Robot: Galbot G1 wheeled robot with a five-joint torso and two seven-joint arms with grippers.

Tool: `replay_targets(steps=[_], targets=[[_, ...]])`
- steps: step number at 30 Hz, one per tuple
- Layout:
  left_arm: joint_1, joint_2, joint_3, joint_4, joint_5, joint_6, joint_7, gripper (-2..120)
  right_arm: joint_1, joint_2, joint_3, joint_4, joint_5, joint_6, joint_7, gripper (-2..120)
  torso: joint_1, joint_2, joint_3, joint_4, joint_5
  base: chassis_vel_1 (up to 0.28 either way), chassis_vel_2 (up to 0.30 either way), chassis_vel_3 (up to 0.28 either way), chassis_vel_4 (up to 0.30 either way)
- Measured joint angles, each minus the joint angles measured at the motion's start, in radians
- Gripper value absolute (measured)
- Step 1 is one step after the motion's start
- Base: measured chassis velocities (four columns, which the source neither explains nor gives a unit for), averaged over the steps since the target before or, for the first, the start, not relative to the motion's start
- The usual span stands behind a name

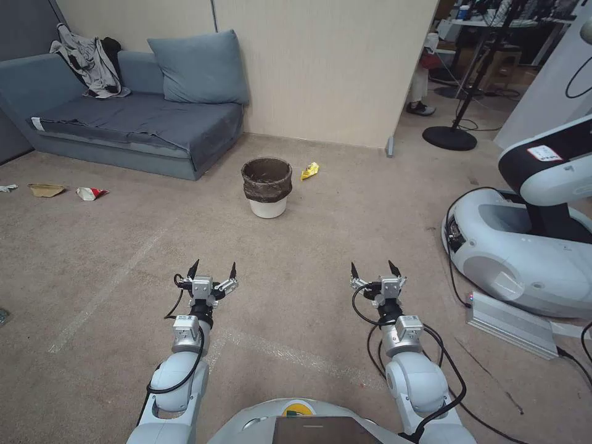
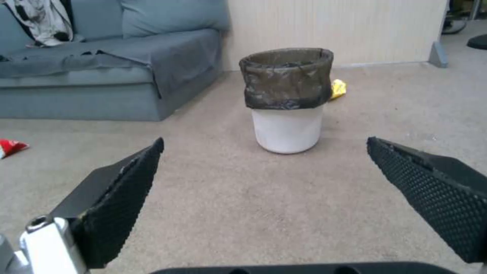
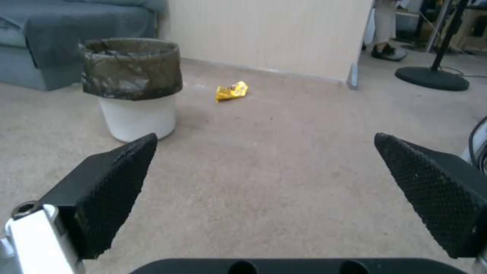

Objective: Pick up the trash bin, then pick up the garbage from the floor and place it into the trash bin.

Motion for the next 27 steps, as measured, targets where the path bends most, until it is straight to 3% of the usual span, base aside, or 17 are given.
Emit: replay_targets(steps=[20,24,27], targets=[[0.004,0.000,0.000,-0.006,-0.001,0.001,0.000,100,-0.005,0.001,0.000,0.007,0.000,0.000,0.000,100,0.000,0.000,0.000,0.0001,0.0000,0.000,0.000,0.000,0.000],[0.036,0.000,-0.010,-0.088,-0.022,0.015,-0.001,100,-0.056,0.023,0.003,0.094,-0.003,0.004,0.000,100,0.000,0.000,0.000,-0.0001,0.0000,0.000,0.000,0.000,0.000],[0.079,0.000,-0.020,-0.191,-0.051,0.038,-0.004,100,-0.119,0.050,0.008,0.200,-0.010,0.010,0.000,100,0.000,0.000,0.000,0.0000,-0.0001,0.000,0.000,0.000,0.000]])
